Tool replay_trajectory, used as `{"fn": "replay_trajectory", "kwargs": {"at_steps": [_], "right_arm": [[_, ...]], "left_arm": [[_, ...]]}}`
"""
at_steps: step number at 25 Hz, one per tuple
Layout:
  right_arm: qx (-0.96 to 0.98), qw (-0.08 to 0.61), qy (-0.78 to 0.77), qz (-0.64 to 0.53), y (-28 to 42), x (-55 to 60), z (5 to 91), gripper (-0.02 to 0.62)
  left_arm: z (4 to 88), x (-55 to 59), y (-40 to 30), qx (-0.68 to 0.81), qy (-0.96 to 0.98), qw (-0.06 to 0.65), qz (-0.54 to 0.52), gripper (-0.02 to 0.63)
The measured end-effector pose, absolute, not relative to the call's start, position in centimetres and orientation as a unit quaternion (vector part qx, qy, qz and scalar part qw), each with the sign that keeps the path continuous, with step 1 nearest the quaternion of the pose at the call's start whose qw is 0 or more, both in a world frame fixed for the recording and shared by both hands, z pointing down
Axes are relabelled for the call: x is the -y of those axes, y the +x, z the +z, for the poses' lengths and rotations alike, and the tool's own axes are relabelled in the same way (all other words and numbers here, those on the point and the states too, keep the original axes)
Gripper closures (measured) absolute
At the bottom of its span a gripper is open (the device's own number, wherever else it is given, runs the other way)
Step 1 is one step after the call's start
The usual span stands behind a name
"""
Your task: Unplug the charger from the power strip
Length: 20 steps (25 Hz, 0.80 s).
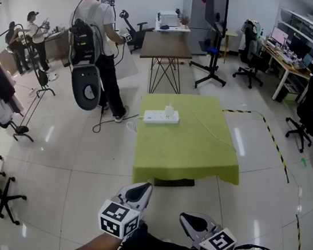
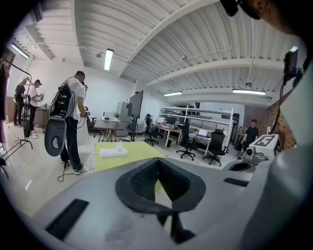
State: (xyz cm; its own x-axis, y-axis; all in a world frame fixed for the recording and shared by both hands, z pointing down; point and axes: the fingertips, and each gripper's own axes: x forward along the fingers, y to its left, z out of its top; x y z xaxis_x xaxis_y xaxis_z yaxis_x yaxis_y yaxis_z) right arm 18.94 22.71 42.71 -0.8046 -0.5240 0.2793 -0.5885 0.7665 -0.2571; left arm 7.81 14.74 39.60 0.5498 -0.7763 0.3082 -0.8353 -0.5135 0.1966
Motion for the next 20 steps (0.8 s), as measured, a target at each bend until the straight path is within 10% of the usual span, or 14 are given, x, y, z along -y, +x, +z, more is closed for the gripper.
{"fn": "replay_trajectory", "kwargs": {"at_steps": [20], "right_arm": [[0.935, 0.089, 0.293, 0.178, 17.4, -21.5, 43.1, 0.592]], "left_arm": [[41.0, -14.1, 6.5, 0.474, 0.859, 0.171, 0.094, 0.600]]}}
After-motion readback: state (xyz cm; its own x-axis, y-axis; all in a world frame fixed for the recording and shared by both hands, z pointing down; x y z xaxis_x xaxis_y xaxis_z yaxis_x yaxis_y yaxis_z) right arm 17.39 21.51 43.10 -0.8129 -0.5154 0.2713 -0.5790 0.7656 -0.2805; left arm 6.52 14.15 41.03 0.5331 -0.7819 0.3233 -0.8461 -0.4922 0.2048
